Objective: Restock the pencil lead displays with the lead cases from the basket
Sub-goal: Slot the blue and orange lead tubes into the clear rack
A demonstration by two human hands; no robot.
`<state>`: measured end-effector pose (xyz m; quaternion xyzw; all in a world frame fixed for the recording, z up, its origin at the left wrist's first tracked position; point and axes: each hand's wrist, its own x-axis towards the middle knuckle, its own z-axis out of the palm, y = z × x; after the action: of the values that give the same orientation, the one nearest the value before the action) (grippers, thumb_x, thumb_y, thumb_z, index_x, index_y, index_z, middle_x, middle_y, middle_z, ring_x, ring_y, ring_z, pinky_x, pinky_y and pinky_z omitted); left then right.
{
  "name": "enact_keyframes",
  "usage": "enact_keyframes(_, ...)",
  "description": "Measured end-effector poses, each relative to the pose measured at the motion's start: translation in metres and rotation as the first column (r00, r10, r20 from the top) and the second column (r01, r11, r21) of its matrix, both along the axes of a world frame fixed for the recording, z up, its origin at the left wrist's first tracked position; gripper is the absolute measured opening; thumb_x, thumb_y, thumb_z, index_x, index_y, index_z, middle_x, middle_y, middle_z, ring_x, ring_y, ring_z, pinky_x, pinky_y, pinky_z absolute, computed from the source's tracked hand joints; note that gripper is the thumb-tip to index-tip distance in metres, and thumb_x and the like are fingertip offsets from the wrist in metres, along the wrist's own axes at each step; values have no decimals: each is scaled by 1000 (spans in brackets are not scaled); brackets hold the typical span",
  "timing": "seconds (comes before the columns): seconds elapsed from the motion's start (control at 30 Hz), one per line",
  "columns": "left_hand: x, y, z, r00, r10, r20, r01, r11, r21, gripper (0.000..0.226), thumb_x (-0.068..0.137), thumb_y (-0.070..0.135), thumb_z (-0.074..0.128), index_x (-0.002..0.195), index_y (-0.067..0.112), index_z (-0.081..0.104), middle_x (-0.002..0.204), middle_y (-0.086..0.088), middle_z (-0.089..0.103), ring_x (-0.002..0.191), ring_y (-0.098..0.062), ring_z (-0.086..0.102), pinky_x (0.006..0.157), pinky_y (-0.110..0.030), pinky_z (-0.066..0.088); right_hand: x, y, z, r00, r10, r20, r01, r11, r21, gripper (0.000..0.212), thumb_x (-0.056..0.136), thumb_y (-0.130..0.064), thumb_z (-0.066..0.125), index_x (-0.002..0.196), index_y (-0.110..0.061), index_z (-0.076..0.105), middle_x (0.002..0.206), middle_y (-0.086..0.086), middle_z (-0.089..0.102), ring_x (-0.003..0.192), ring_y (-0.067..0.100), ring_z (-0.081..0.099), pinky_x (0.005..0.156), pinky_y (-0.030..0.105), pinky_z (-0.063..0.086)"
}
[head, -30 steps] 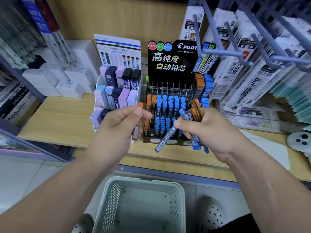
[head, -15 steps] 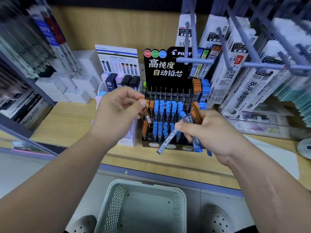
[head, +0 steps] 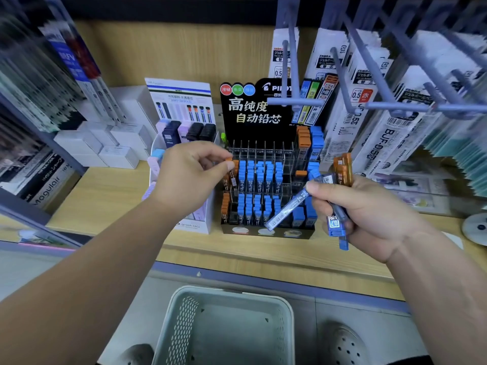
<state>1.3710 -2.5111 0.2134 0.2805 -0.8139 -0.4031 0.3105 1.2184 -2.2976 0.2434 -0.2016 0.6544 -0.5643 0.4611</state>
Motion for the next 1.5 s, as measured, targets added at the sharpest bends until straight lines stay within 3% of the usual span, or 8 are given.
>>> enact_keyframes(0.2, -3, -1, -5, 994, -40, 98, 66, 960, -270, 14, 77, 7, 83, 75, 18, 76, 70, 17, 58, 65, 3, 54, 65, -7, 40, 2, -2, -3, 994, 3, -107, 7, 996, 90, 40, 82, -33, 76, 51, -20, 55, 51, -2, 47, 44, 12, 28, 44, 23, 23)
enact_keyframes(0.37, -6, -2, -14, 987, 12, 161, 56, 911, -408, 12, 74, 9, 84, 75, 18, 77, 77, 12, 58, 73, -5, 57, 72, -32, 53, 5, -6, -7, 969, -63, -239, 82, 994, 70, 29, 90, -23, 73, 65, -17, 60, 49, -2, 52, 37, 7, 35, 38, 16, 30)
enact_keyframes(0.5, -4, 9, -6, 990, 62, 123, 2, 884, -468, 13, 76, 16, 82, 87, 18, 76, 77, 6, 61, 72, -9, 55, 69, -27, 48, 3, -9, -13, 939, -99, -328, 118, 992, 38, 15, 89, -21, 75, 77, -15, 68, 54, 1, 57, 43, 7, 46, 44, 14, 37)
enact_keyframes(0.63, -12, 47, 17, 986, -147, 83, 149, 989, -22, 7, 84, 21, 78, 91, 20, 76, 72, 5, 66, 56, -8, 50, 59, -18, 45, 2, -9, -11, 940, -67, -334, 79, 997, 23, 12, 88, -22, 76, 78, -18, 70, 55, 1, 58, 51, 14, 47, 48, 20, 40)
enact_keyframes(0.7, -20, 64, 21, 953, -296, 60, 277, 937, 214, 11, 83, 16, 79, 93, 20, 77, 75, -1, 70, 55, -14, 48, 55, -22, 45, 3, -8, -10, 941, -50, -335, 54, 999, 4, 11, 87, -22, 76, 81, -15, 70, 56, 1, 58, 52, 14, 48, 50, 22, 40)
enact_keyframes(0.9, -30, 80, 13, 949, -316, -1, 289, 868, 405, 27, 85, 3, 75, 107, 20, 74, 77, -2, 71, 64, -17, 57, 62, -31, 52, -1, -2, -9, 937, -42, -346, 57, 998, 31, 14, 86, -27, 77, 84, -15, 72, 56, 0, 59, 50, 12, 47, 51, 26, 38)
enact_keyframes(1.2, -39, 68, 20, 995, -83, -51, 96, 918, 385, 12, 85, 0, 74, 92, 10, 71, 69, -7, 71, 58, -15, 65, 55, -25, 53, -14, 11, -6, 935, -135, -328, 176, 980, 97, 21, 89, -28, 76, 78, -12, 68, 59, 1, 61, 42, 4, 47, 42, 16, 38)
enact_keyframes(1.5, -79, 46, 23, 993, -69, 91, 72, 997, -22, 13, 87, 15, 76, 85, 25, 68, 66, 13, 67, 51, 1, 57, 58, -17, 49, -16, 19, -11, 937, -114, -331, 157, 982, 106, 16, 89, -28, 76, 83, -15, 70, 58, -1, 61, 54, 10, 56, 51, 20, 47)
